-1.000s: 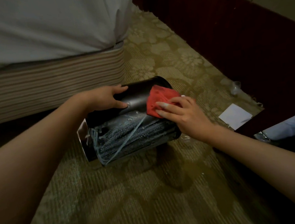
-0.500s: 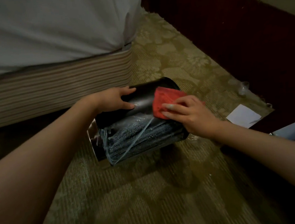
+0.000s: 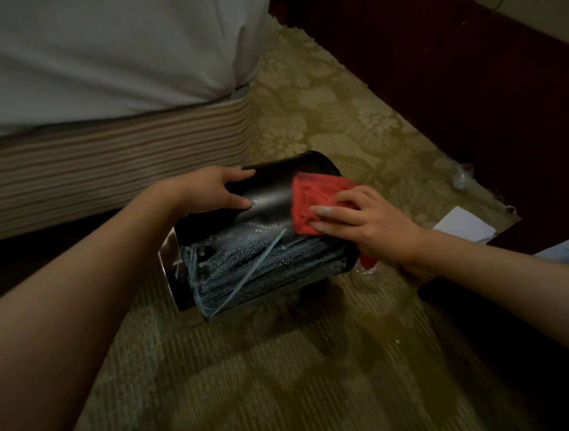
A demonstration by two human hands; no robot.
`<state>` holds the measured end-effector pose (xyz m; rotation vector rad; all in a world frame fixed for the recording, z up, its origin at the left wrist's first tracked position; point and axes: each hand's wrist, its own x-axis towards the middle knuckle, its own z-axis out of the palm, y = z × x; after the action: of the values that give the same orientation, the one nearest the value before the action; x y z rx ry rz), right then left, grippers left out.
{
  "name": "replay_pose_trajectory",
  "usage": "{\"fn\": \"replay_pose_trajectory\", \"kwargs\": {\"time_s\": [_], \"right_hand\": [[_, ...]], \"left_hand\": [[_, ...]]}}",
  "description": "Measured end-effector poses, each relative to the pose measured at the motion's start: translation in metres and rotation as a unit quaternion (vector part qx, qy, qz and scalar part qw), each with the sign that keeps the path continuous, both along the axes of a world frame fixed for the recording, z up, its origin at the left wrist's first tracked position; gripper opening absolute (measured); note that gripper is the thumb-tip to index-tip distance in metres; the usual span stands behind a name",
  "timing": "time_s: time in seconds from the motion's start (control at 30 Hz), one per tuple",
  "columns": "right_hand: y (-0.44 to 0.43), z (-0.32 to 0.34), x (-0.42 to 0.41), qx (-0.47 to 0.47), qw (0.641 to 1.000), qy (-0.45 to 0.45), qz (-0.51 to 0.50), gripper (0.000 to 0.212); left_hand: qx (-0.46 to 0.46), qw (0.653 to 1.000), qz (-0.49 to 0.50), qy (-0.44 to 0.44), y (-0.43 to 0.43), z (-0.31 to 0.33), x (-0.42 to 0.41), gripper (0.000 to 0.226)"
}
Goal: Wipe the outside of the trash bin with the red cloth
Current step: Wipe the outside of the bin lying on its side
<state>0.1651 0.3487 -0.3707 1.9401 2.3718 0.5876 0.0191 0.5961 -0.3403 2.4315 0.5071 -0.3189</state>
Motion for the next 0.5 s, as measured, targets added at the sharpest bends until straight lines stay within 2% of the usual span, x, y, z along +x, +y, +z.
{"fn": "replay_pose_trajectory", "kwargs": {"time_s": [0.13, 0.37, 0.5], "right_hand": [[-0.033, -0.003, 0.013, -0.023, 0.999, -0.033, -0.023, 0.041], [0.045, 0.005, -0.032, 0.024, 1.000, -0.011, 0.000, 0.046], [0.031, 0.006, -0.014, -0.014, 1.000, -0.008, 0.011, 0.043]], "left_hand": [[0.017, 1.000, -0.006, -0.007, -0.005, 0.001, 0.000, 0.067], [0.021, 1.000, -0.002, -0.009, -0.004, -0.002, 0.001, 0.068], [-0.014, 1.000, 0.017, -0.016, 0.001, 0.000, -0.001, 0.066]]}}
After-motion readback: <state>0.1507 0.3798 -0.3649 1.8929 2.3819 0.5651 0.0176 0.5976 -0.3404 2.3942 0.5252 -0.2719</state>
